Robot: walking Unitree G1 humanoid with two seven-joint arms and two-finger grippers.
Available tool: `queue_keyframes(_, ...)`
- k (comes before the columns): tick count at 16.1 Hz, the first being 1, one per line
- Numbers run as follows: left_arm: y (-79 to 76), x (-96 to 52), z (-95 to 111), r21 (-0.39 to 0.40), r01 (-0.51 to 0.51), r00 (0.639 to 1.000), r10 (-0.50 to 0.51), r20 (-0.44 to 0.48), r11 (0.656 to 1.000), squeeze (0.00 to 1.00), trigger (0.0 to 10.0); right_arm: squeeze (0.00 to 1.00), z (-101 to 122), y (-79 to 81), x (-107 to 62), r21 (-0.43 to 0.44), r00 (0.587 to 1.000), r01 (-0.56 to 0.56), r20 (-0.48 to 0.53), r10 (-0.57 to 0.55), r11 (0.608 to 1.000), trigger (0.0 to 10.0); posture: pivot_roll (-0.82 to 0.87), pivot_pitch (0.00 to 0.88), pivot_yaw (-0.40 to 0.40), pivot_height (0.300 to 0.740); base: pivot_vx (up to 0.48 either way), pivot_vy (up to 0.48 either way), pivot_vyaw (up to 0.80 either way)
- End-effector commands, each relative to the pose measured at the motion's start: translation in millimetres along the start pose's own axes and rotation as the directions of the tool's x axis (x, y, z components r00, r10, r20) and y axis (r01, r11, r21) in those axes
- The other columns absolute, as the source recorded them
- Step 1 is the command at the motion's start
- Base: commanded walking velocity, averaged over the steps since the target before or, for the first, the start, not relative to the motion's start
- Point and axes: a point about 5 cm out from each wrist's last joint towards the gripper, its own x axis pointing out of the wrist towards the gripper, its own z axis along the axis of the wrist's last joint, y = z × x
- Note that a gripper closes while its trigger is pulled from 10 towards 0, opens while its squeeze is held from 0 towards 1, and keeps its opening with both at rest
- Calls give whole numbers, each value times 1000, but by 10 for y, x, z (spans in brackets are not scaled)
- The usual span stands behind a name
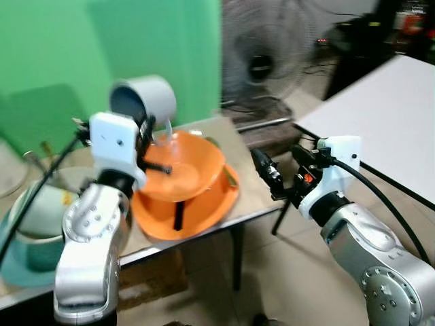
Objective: Setting the table
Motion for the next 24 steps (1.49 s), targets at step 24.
queue_keyframes(24,210,-363,-119,23,-130,987,132,-94,991,0,10000,0,-234,-298,20,-82,994,112,13,-111,990,10000,-41,0,5,740,11,0,-697)
